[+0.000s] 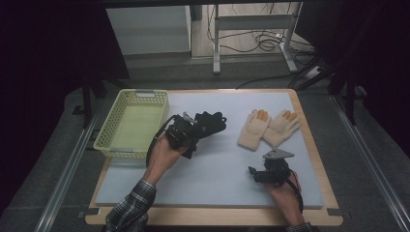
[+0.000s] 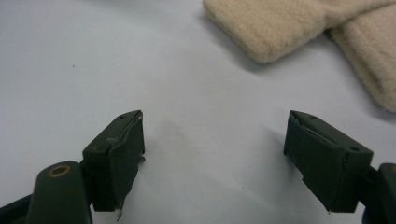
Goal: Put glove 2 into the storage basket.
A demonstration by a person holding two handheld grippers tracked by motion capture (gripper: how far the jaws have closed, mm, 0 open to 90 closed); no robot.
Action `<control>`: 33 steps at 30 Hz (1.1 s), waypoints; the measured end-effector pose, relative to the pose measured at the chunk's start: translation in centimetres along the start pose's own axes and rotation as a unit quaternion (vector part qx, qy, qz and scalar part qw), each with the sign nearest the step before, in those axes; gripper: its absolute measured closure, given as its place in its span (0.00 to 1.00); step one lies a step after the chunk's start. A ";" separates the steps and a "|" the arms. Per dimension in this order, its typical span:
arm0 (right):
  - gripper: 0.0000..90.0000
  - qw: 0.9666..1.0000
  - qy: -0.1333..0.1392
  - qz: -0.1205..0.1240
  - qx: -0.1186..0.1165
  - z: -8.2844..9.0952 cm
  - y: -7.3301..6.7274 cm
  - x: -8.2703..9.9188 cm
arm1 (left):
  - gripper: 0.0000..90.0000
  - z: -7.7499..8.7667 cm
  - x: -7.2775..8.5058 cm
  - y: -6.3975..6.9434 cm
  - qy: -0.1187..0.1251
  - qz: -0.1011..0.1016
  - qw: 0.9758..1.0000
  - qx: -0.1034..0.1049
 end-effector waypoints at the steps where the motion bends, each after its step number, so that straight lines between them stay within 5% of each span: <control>1: 0.22 1.000 0.000 0.000 0.000 0.0 0.0 0.0 | 0.68 0.1 -0.2 -0.3 0.001 0.002 1.000 -0.004; 18: 0.22 1.000 0.001 -0.001 0.000 0.0 0.0 0.0 | 0.67 3.3 -2.0 -6.0 0.010 0.049 0.998 -0.048; 33: 0.22 1.000 0.002 0.000 0.000 0.0 0.0 0.0 | 0.66 6.6 -0.9 -12.4 0.022 0.100 0.990 -0.098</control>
Point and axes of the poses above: each handheld gripper's, and its own axes: z roughly backward along the jaws, x roughly out of its underside, y roughly to its right, the point moved 6 cm from there along -z, roughly forward along the jaws, and after that the axes turned 8 degrees about z, right-handed, at the moved point
